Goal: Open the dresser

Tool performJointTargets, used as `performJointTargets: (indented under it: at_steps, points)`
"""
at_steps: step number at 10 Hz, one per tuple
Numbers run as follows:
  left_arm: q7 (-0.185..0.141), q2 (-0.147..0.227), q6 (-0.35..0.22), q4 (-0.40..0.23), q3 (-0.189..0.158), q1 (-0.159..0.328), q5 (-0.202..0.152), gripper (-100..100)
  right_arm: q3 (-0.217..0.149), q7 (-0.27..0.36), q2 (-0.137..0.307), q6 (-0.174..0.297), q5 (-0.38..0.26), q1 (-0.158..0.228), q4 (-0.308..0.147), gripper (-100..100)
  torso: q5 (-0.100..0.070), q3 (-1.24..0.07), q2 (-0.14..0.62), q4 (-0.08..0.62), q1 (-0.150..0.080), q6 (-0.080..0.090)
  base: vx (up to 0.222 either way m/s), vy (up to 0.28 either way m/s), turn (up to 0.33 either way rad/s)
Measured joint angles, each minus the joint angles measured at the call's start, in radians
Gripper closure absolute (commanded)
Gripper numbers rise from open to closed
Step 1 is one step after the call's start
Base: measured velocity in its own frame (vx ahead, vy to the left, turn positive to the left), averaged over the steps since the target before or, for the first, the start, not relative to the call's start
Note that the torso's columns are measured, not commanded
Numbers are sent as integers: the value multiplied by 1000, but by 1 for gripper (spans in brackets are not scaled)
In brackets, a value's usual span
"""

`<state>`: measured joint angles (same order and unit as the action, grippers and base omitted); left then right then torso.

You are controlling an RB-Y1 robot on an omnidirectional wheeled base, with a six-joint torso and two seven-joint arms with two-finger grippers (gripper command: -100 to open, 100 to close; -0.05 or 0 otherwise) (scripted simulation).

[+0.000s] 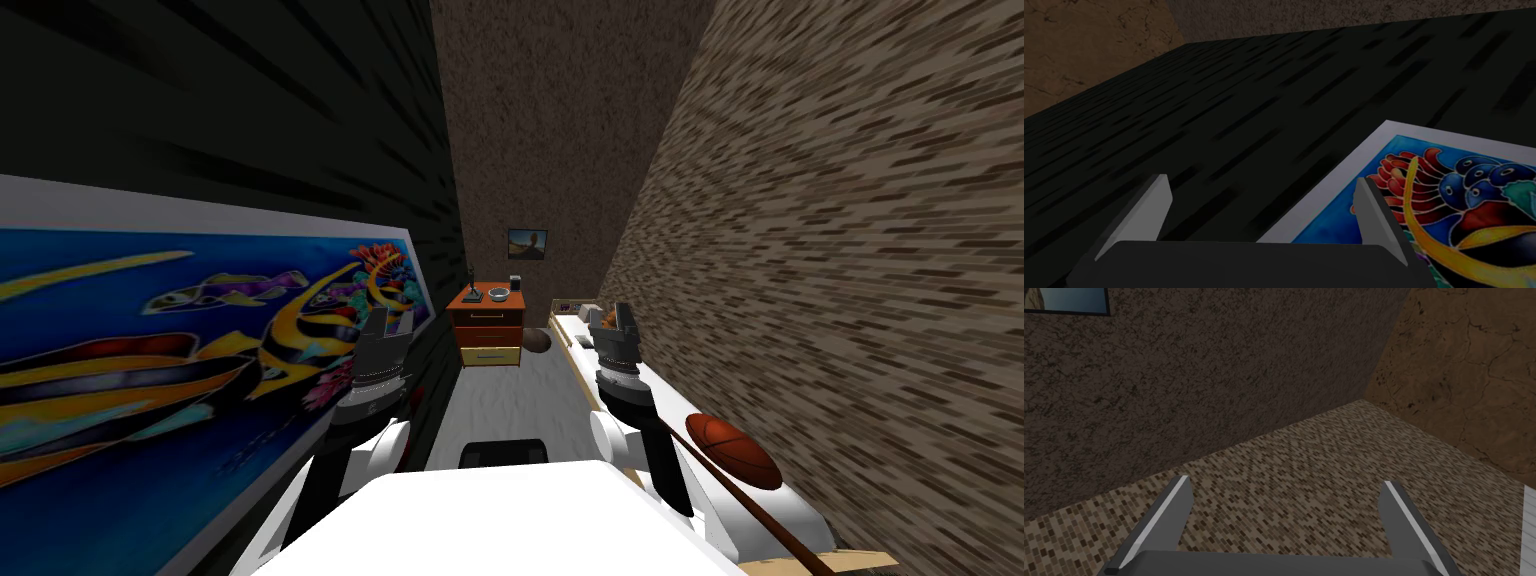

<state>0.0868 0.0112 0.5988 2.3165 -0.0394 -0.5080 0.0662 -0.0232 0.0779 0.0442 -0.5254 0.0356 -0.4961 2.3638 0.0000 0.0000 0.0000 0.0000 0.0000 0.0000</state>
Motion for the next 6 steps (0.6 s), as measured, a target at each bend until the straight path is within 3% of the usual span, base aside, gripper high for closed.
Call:
performJointTargets:
  at_steps: [2, 6]
  points:
    - [0, 0, 0, 0, 0, 0, 0, 0, 0, 0, 0, 0, 0, 0, 0, 0, 0, -209, 104, 105, 0, 0, 0, 0, 0]
    - [0, 0, 0, 0, 0, 0, 0, 0, 0, 0, 0, 0, 0, 0, 0, 0, 0, -792, 396, 396, 0, 0, 0, 0, 0]
